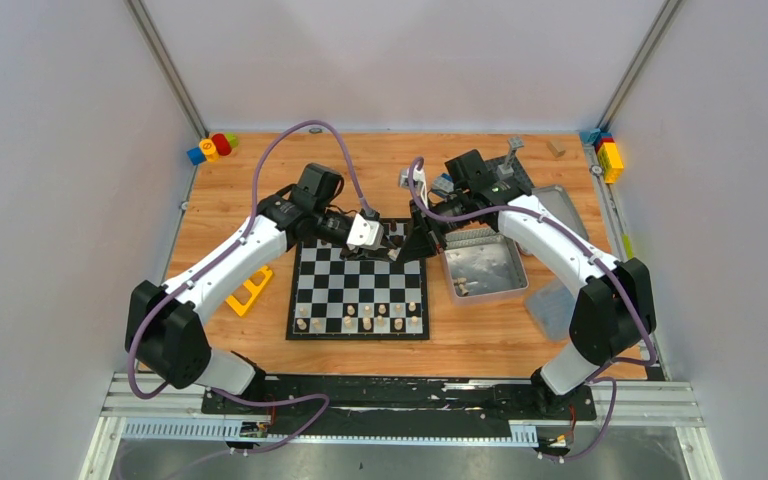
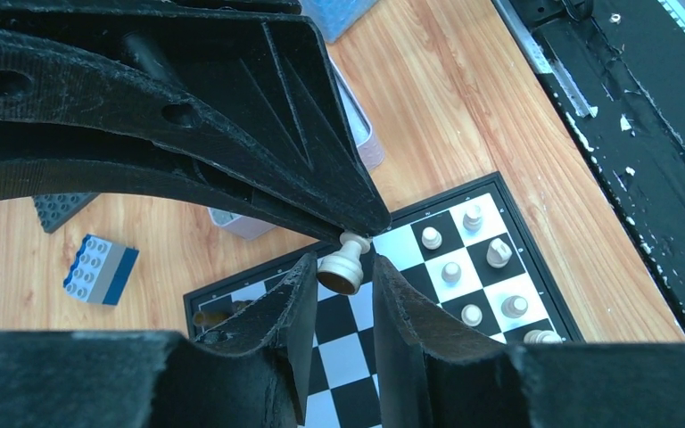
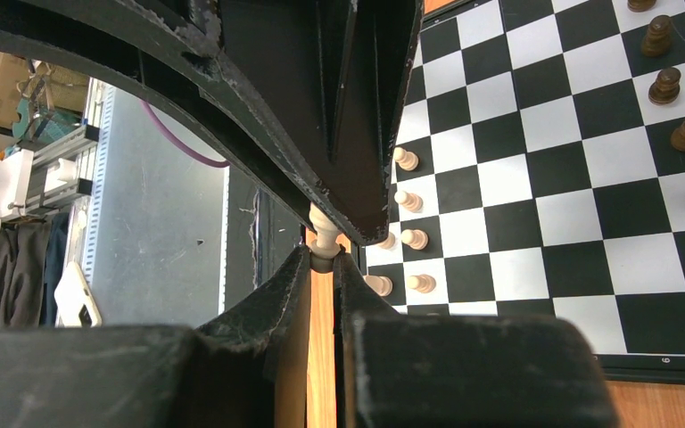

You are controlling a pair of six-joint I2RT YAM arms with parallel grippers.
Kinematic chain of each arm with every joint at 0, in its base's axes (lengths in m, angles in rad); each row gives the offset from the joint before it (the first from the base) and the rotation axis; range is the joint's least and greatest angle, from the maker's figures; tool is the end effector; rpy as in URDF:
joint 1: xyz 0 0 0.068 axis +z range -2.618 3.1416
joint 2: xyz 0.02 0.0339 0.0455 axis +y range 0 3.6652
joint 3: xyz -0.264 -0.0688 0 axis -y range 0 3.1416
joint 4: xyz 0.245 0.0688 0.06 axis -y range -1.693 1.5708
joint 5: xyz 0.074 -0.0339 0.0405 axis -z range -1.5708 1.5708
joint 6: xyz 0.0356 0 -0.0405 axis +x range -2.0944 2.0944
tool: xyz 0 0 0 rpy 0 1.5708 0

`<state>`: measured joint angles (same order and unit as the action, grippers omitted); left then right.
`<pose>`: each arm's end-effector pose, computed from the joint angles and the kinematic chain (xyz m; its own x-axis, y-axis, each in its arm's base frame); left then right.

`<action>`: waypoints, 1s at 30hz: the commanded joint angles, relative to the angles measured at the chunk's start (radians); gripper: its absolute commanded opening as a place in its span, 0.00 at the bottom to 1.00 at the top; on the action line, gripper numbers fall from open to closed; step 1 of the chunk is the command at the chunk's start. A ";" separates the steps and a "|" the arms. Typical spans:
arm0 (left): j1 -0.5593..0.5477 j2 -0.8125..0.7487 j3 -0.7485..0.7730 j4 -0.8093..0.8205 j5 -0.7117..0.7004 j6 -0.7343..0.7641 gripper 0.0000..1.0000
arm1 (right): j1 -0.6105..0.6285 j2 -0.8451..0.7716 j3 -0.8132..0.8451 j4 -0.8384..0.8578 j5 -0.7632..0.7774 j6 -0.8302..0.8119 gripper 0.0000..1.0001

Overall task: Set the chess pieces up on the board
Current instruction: Place the chess piece on the chessboard.

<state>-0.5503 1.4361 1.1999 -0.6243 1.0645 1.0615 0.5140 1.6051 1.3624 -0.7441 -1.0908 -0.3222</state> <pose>0.2363 -0.1815 0.3069 0.3307 0.2938 -0.8968 0.9249 -0.2900 0.2460 0.2728 0.1903 0.3013 -0.4823 -0.4403 -0.7573 -0.8493 0.0235 0.5273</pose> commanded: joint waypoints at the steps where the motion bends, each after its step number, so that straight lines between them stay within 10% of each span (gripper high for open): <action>1: -0.008 -0.001 0.040 -0.023 0.025 0.009 0.35 | 0.006 -0.001 0.020 0.005 -0.008 -0.037 0.00; 13: -0.008 -0.022 0.041 -0.079 -0.002 0.037 0.23 | 0.004 0.009 0.047 -0.031 0.019 -0.056 0.00; 17: -0.008 -0.033 0.026 -0.070 -0.027 0.004 0.02 | -0.003 0.003 0.080 -0.039 0.044 -0.042 0.02; 30: -0.007 -0.094 -0.095 0.315 -0.137 -0.555 0.00 | -0.047 -0.010 0.175 -0.038 0.053 0.039 0.37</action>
<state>-0.5541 1.3609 1.1244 -0.4442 0.9718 0.7410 0.4923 1.6157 1.4750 -0.8173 -1.0370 -0.3130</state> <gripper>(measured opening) 0.265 0.330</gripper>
